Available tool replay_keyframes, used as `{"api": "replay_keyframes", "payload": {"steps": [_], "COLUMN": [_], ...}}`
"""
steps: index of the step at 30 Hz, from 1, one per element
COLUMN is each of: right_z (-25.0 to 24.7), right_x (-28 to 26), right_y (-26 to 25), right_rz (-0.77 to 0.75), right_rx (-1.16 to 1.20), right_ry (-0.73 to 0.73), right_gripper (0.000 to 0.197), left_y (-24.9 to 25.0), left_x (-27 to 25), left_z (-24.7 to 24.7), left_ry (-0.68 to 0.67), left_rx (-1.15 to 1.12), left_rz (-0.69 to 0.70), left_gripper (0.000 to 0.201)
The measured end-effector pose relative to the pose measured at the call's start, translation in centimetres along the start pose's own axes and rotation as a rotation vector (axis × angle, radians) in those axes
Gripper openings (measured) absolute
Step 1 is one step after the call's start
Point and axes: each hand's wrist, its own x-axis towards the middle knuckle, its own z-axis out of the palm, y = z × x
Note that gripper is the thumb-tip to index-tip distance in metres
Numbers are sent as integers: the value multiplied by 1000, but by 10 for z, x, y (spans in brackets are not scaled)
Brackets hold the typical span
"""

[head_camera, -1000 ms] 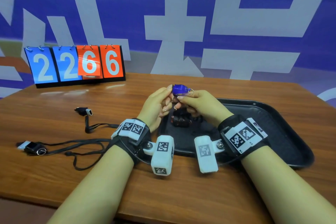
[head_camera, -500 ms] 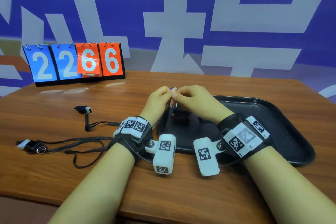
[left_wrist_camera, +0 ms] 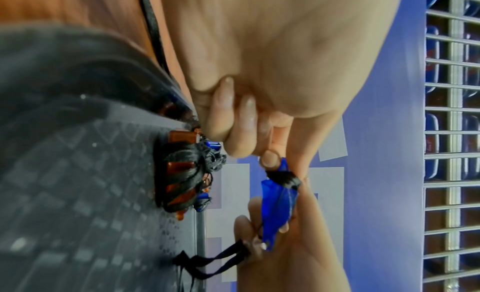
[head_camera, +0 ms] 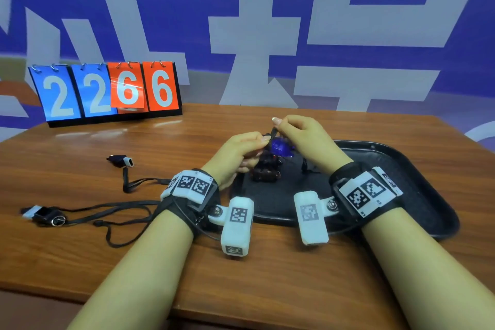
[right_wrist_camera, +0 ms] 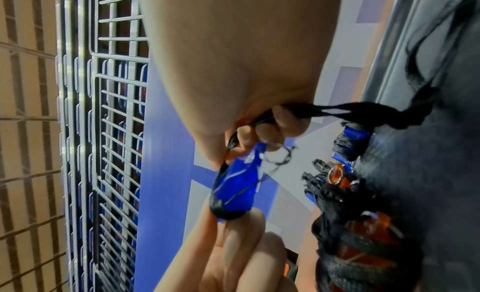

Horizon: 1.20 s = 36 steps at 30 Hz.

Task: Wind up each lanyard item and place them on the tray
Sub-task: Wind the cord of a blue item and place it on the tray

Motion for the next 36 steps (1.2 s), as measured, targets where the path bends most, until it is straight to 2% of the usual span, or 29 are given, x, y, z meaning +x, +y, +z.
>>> {"api": "replay_keyframes", "payload": {"steps": [5, 7, 9, 12, 16, 18, 22, 29, 31, 36], "right_z": [-2, -1, 0, 3, 13, 17, 17, 17, 15, 6], "right_x": [-3, -6, -6, -5, -4, -5, -5, -9, -10, -8], "right_y": [5, 4, 5, 4, 1, -3, -6, -11, -13, -10], "right_rz": [132, 171, 189, 198, 231, 237, 170, 124, 102, 29], "right_rx": [321, 399, 390, 348, 304, 288, 162, 132, 105, 77], "right_ry": [-221, -248, -235, -283, -343, -345, -306, -410, -373, -157], "right_gripper": [39, 40, 39, 26, 37, 37, 41, 38, 36, 41], "left_y": [2, 1, 0, 1, 0, 0, -4, -9, -11, -9], "left_x": [-5, -5, -5, -5, 1, 3, 5, 6, 7, 4], "left_z": [0, 2, 4, 6, 0, -1, 1, -2, -2, -4], "left_ry": [-142, -155, -137, -93, 16, 100, 211, 363, 370, 327], "left_rx": [-139, -249, -361, -507, -663, -633, -464, -100, -12, 132], "left_rz": [-40, -63, -70, -41, 21, 30, 42, 66, 60, 52], "left_gripper": [22, 16, 12, 8, 18, 16, 27, 31, 27, 31]}}
